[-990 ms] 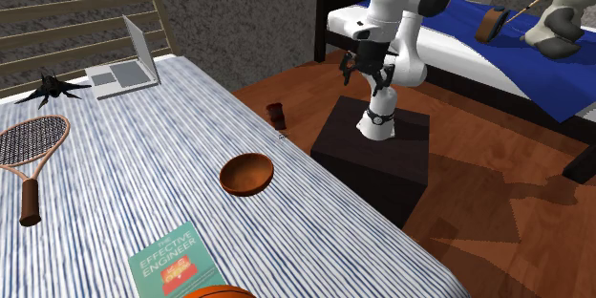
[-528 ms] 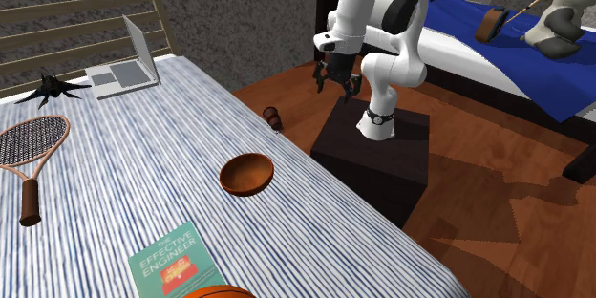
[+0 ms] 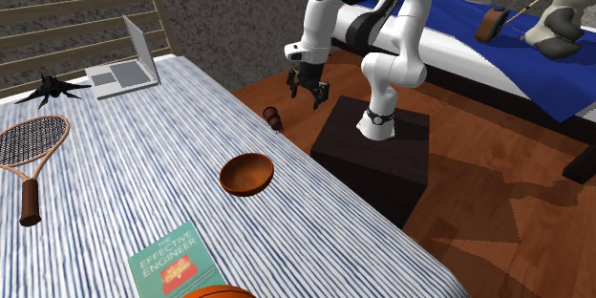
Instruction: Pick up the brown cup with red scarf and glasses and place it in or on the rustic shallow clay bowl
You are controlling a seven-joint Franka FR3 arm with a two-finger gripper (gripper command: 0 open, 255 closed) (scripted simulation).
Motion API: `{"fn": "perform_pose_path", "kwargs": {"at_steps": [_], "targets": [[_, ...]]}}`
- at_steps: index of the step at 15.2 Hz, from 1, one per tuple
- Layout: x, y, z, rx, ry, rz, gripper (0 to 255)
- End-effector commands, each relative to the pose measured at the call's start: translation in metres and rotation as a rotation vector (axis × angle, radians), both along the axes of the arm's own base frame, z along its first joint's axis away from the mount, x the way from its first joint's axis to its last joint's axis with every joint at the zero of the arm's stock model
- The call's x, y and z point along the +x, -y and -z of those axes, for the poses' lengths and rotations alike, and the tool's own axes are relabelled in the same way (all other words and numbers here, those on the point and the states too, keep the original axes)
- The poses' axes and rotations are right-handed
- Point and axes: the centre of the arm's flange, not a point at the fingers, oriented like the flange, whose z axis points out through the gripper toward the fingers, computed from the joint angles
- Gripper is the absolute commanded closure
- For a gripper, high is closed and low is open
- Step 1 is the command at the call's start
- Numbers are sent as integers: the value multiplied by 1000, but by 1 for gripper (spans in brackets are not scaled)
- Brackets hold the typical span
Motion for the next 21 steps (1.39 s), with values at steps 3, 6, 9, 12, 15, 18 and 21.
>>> {"fn": "perform_pose_path", "kwargs": {"at_steps": [3, 6, 9, 12, 15, 18, 21], "targets": [[0, 47, 24, -9, 18, 17, 0], [0, 70, 35, -13, 26, 26, 0], [1, 72, 51, -13, 26, 26, 0], [2, 74, 66, -13, 26, 26, 0], [3, 76, 75, -13, 26, 26, 0], [3, 76, 75, -13, 26, 26, 0], [3, 76, 75, -13, 26, 26, 0]]}}
